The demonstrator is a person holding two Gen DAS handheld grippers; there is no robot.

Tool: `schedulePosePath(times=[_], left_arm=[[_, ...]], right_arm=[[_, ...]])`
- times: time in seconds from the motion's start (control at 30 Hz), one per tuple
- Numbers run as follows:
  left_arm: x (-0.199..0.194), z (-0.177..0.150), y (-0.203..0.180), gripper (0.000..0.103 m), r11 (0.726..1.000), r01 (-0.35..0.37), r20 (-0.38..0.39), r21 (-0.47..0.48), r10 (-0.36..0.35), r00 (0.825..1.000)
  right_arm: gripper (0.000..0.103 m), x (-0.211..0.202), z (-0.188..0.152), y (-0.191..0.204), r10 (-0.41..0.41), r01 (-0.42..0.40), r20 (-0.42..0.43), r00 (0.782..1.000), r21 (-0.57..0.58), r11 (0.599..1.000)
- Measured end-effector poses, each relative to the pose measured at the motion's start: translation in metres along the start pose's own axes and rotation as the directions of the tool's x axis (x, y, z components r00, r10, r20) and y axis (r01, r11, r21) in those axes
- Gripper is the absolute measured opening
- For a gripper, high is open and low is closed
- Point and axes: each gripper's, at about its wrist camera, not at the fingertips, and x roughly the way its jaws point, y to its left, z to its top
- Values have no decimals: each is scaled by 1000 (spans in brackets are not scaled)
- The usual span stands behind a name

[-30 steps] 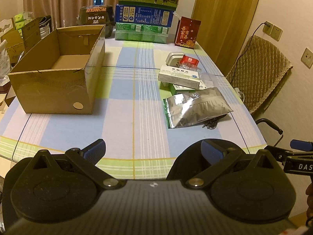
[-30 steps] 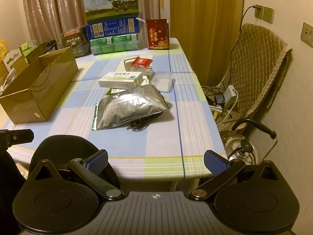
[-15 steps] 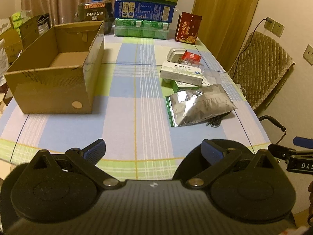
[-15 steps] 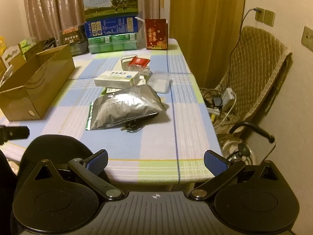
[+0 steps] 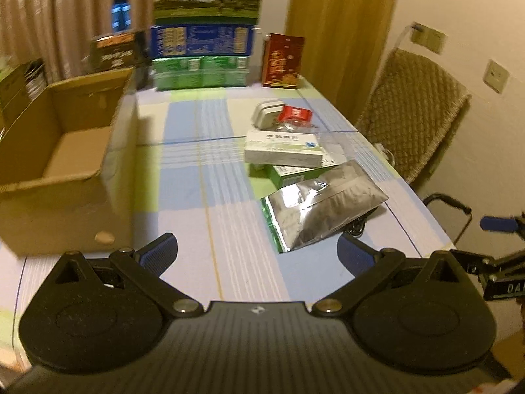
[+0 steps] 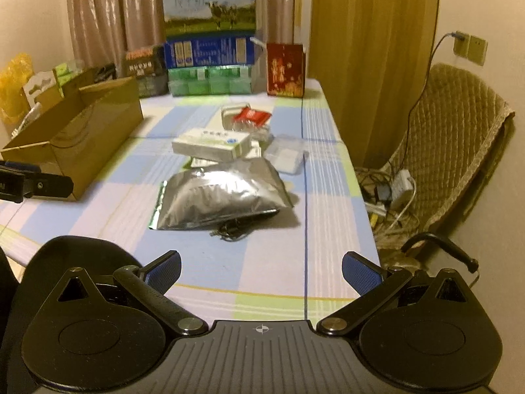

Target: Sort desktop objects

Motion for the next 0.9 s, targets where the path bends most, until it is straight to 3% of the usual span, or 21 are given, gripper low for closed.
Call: schedulePosePath(times=[0.17, 0.37, 0.53, 0.6, 0.7, 0.9], left_arm=[[22, 14, -11, 102, 982, 55, -43, 183, -48, 998], [54, 31, -26, 102, 924, 141, -108, 355, -110, 988], [83, 42, -36, 102, 868, 208, -143, 451, -160, 977], [95, 45, -40, 102, 839, 230, -160, 493, -172, 972], [113, 45, -48, 102, 781, 272, -196, 561, -194, 961], [150, 44, -65, 99, 689, 351, -274, 634, -225, 935]], right_arm=[[101, 12, 12, -7, 42, -42, 0, 999, -62, 997], [101, 32, 31, -18, 84, -84, -9, 996, -221, 972], [101, 54, 39, -26, 166, -174, -55, 985, -355, 918], [101, 64, 39, -26, 207, -227, -92, 974, -422, 878], [101, 78, 37, -23, 205, -240, -125, 971, -523, 818], [101, 103, 38, -25, 190, -246, -157, 969, -606, 757]])
